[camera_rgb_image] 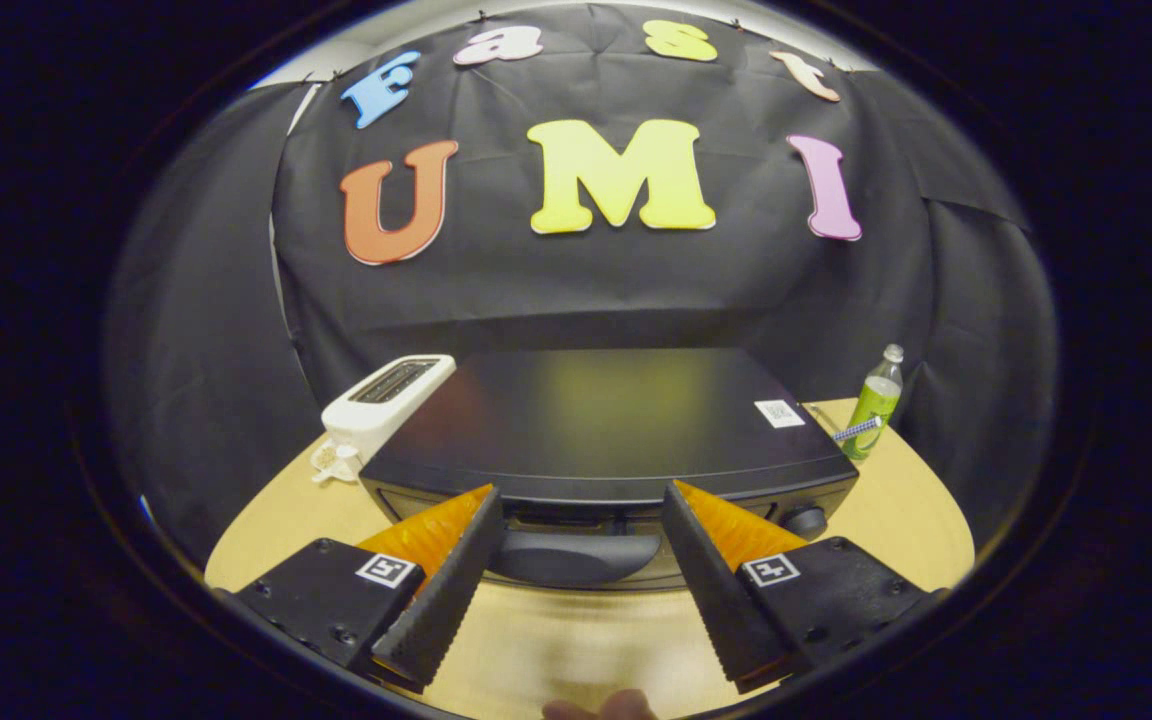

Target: Open the toaster oven, put the food inside, and close the toaster oven door.

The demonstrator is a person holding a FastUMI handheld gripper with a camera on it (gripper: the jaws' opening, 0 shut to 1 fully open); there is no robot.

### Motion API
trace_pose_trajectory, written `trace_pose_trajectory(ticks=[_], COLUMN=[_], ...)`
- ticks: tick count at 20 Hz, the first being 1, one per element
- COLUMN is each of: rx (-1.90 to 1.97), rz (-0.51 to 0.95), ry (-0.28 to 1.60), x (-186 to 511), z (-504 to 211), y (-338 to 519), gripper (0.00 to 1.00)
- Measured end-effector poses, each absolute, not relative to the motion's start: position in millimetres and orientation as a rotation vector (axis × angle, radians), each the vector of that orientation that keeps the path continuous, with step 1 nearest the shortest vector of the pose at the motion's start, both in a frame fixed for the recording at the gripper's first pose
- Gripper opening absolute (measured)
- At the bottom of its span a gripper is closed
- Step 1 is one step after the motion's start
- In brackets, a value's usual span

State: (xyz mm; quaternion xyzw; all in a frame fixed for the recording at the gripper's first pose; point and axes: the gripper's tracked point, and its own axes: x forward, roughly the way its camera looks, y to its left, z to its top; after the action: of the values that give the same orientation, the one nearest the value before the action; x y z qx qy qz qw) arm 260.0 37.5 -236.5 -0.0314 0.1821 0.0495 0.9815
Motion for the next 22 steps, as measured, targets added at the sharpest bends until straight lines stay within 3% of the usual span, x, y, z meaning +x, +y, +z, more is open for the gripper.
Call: trace_pose_trajectory(ticks=[11,22], rx=[-0.057,-0.128], rz=[0.114,0.121], ry=[0.374,0.582], x=[233.7,157.3], z=[-246.9,-337.3], y=[36.1,21.4], gripper=[1.00,1.00])
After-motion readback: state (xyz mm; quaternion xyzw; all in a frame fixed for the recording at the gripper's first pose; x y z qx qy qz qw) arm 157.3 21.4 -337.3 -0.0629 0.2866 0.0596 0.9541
